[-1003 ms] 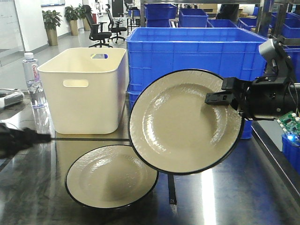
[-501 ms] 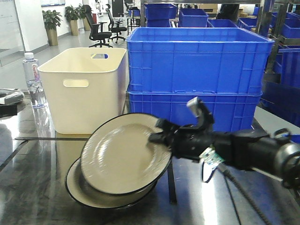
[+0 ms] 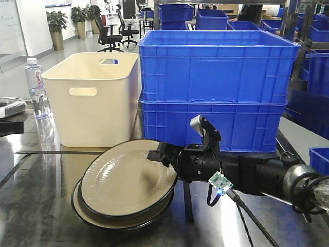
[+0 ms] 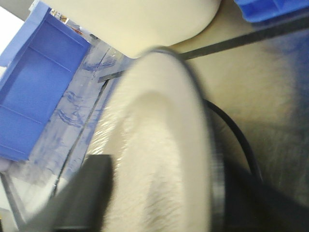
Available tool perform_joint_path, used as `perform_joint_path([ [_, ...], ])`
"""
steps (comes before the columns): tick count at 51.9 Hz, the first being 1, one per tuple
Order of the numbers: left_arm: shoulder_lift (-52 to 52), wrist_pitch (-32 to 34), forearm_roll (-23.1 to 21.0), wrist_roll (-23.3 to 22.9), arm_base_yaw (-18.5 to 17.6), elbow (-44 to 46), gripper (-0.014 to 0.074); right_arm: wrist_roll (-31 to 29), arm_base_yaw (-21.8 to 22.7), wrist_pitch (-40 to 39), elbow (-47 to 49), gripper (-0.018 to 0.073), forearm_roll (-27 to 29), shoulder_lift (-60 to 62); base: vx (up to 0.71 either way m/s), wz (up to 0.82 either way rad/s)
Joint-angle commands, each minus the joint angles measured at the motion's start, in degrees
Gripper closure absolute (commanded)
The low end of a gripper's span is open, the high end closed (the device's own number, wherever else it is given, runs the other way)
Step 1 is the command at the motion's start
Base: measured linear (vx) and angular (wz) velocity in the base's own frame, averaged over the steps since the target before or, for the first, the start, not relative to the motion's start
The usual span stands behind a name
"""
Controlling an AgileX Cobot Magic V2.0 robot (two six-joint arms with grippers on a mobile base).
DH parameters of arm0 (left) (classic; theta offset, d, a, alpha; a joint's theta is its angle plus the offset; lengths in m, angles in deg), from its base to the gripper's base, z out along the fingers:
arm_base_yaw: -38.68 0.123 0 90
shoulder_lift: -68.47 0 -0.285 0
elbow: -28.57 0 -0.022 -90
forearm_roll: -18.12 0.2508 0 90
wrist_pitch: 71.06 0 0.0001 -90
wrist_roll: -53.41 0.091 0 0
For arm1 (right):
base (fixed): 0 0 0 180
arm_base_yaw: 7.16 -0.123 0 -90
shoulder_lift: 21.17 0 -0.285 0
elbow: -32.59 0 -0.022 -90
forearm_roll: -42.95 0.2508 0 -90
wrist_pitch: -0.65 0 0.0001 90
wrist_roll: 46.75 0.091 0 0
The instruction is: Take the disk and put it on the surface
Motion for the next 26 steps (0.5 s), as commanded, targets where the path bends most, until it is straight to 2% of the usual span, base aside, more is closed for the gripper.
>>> perform_joint_path([
  [1,1.7,0.7,-3.6,-0.3,0.1,1.9,0.0604,-5.9,0.9,1.5,2.0,-0.0086,5.0,3.9,0.00,0.00],
  [7,1.7,0.6,-3.1,-0.3,0.1,1.9,0.0604,-19.2,2.7,0.3,2.0,-0.0164,4.1,4.6,0.00,0.00],
  [12,1.7,0.0,-0.3,-0.8,0.1,1.9,0.0604,-29.6,4.4,-2.5,2.0,-0.0161,3.5,5.6,0.00,0.00],
  [15,1.7,0.1,2.6,-3.0,0.1,1.9,0.0604,-33.2,5.5,-5.9,2.0,-0.0148,3.5,6.7,0.00,0.00],
  [21,1.7,2.2,11.3,-8.4,0.1,1.9,0.0603,-34.5,7.1,-14.6,2.0,-0.0085,2.9,9.5,0.00,0.00],
  [26,1.7,4.6,21.1,-15.4,0.1,1.9,0.0601,-33.4,7.4,-20.0,1.8,0.0043,-0.1,13.4,0.00,0.00],
])
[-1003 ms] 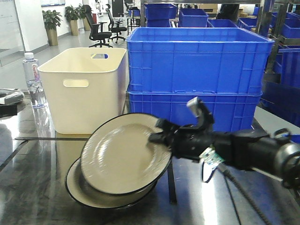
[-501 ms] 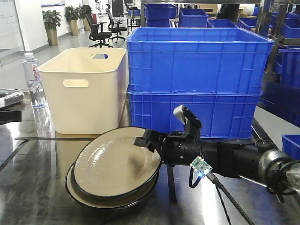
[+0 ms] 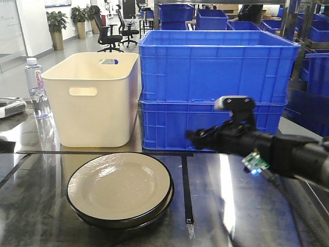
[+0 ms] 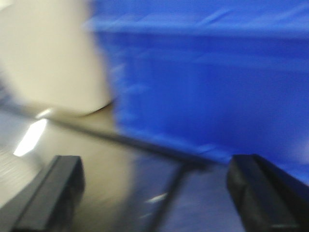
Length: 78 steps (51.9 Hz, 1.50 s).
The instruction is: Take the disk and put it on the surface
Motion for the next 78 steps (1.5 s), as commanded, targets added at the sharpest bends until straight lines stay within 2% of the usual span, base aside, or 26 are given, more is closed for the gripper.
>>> perform_joint_path([
  [1,1.7,4.5,6.9,-8.3,0.1,1.9,0.0601,-0.2,0.5,-3.5,1.8,0.0081,-2.0,7.0,0.00,0.00],
  [6,1.7,5.4,19.4,-18.8,0.1,1.9,0.0599,1.9,0.1,-3.2,1.8,0.0295,-8.6,11.6,0.00,0.00],
  [11,1.7,5.3,30.9,-27.0,0.1,1.9,0.0598,9.5,0.3,-1.1,1.8,0.0547,-15.5,16.4,0.00,0.00],
  [12,1.7,5.1,32.4,-28.4,0.1,1.9,0.0598,11.7,0.3,-0.6,1.8,0.0577,-17.8,17.5,0.00,0.00],
  [14,1.7,4.7,36.0,-30.4,0.0,1.9,0.0598,15.6,0.3,0.5,1.8,0.0575,-22.4,19.5,0.00,0.00],
  [16,1.8,4.4,37.7,-31.8,0.0,1.8,0.0598,20.8,0.3,2.2,1.8,0.0573,-28.9,21.7,0.00,0.00],
  [17,2.0,4.4,38.0,-32.0,0.0,1.7,0.0598,23.5,0.3,4.0,1.8,0.0571,-33.6,22.7,0.00,0.00],
  [23,4.5,6.9,37.6,-30.8,-0.7,-0.9,0.0598,40.1,0.3,11.3,1.8,0.0568,-53.3,28.2,0.00,0.00],
  [30,12.4,14.7,37.4,-27.5,-5.0,-9.3,0.0598,64.0,0.3,20.5,1.8,0.0568,-78.6,34.5,0.00,0.00],
  [35,19.6,19.3,37.3,-24.8,-8.2,-16.4,0.0598,75.4,0.3,23.8,1.3,0.0568,-91.5,38.1,0.00,0.00],
  [39,25.6,21.7,35.8,-23.4,-9.9,-22.3,0.0598,79.8,0.3,22.2,-1.7,0.0568,-97.9,42.0,0.00,0.00],
  [48,40.7,23.2,29.4,-22.6,-11.1,-32.7,0.0598,79.2,0.3,7.8,-18.6,0.0568,-99.4,54.7,0.00,0.00],
  [53,51.1,22.6,22.5,-17.9,-11.1,-37.1,0.0598,79.1,0.3,-5.0,-32.5,0.0568,-99.4,63.8,0.00,0.00],
  [55,54.2,21.5,21.3,-16.8,-11.1,-38.0,0.0598,79.1,0.3,-9.4,-36.9,0.0568,-99.2,66.7,0.00,0.00],
  [64,63.4,13.6,20.5,-16.5,-11.1,-38.7,0.0598,79.4,0.3,-25.4,-51.1,0.0568,-99.0,75.5,0.00,0.00],
  [69,65.3,11.7,20.5,-16.5,-11.1,-38.7,0.0598,79.4,0.3,-28.5,-54.3,0.0568,-99.0,77.5,0.00,0.00],
  [78,65.3,10.1,20.5,-16.5,-11.1,-38.7,0.0598,79.4,0.3,-28.2,-55.7,0.0568,-99.0,77.8,0.00,0.00],
])
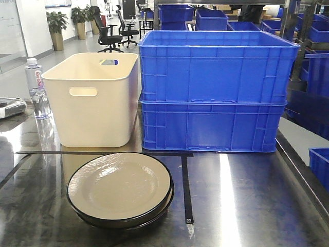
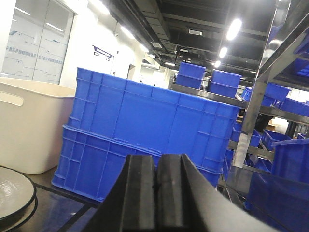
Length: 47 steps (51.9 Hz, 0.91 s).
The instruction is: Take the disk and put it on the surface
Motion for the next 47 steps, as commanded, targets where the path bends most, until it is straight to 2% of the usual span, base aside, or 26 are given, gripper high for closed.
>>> perform_joint_path([
  [1,-0.7,3.1,-1.9,0.1,-0.3,1.3,0.0598,0.0,0.3,-5.1,1.0,0.0568,-0.5,-0.1,0.00,0.00],
  [28,-0.8,3.3,-1.7,0.1,-0.3,1.3,0.0598,0.0,0.3,-4.6,0.9,0.0568,-0.5,-0.1,0.00,0.00],
  [32,-1.0,3.5,1.2,0.1,-0.3,1.3,0.0598,0.0,0.3,-4.6,0.9,0.0568,-0.5,-0.1,0.00,0.00],
  [36,-1.0,4.2,8.1,0.0,-0.3,1.3,0.0598,0.0,0.3,-4.6,0.9,0.0568,-0.5,-0.1,0.00,0.00],
  [38,-1.0,4.8,9.9,-1.0,-0.3,1.2,0.0598,0.0,0.3,-4.6,0.9,0.0568,-0.5,-0.1,0.00,0.00],
  [42,-0.3,8.1,11.6,-4.6,-0.3,-0.3,0.0598,0.0,0.3,-4.6,0.9,0.0568,-0.5,-0.1,0.00,0.00],
  [47,2.5,16.5,12.4,-10.5,-0.8,-5.5,0.0598,0.0,0.3,-4.6,0.9,0.0568,-0.5,-0.1,0.00,0.00],
])
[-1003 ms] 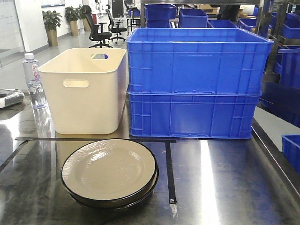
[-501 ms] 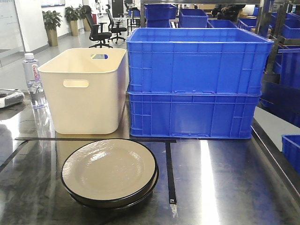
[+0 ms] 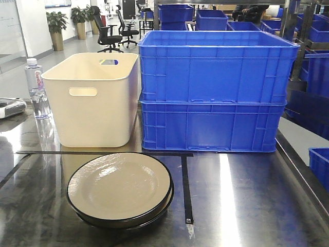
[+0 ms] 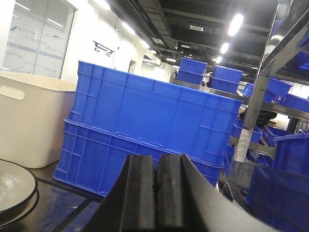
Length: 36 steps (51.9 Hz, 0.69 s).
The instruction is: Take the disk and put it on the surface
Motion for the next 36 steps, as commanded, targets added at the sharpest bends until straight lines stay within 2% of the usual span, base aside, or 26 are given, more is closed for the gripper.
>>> perform_joint_path([
  [1,1.9,12.1,0.4,-6.4,-0.8,-3.8,0.0598,0.0,0.3,-4.5,1.7,0.0568,-0.5,-0.1,0.00,0.00],
  [6,6.8,18.7,1.5,-12.2,-1.3,-11.5,0.0598,0.0,0.3,-4.5,1.7,0.0568,-0.5,-0.1,0.00,0.00],
  [10,11.4,22.8,4.1,-16.5,-1.6,-18.1,0.0598,0.0,0.3,-4.5,1.7,0.0568,-0.5,-0.1,0.00,0.00],
  [18,11.3,30.7,10.5,-24.7,-2.2,-28.0,0.0598,0.0,0.3,-4.6,1.7,0.0568,-0.5,-0.2,0.00,0.00],
  [21,11.3,35.6,11.2,-26.3,-2.6,-31.4,0.0598,0.0,0.3,-4.4,1.7,0.0568,-0.5,-0.2,0.00,0.00],
  [25,11.2,32.5,14.2,-26.2,-3.2,-30.8,0.0598,0.0,0.3,-4.5,1.7,0.0568,-0.5,-0.2,0.00,0.00],
  [36,11.2,31.8,14.2,-26.3,-3.4,-30.8,0.0598,0.0,0.3,-4.5,1.7,0.0568,-0.5,-0.2,0.00,0.00],
])
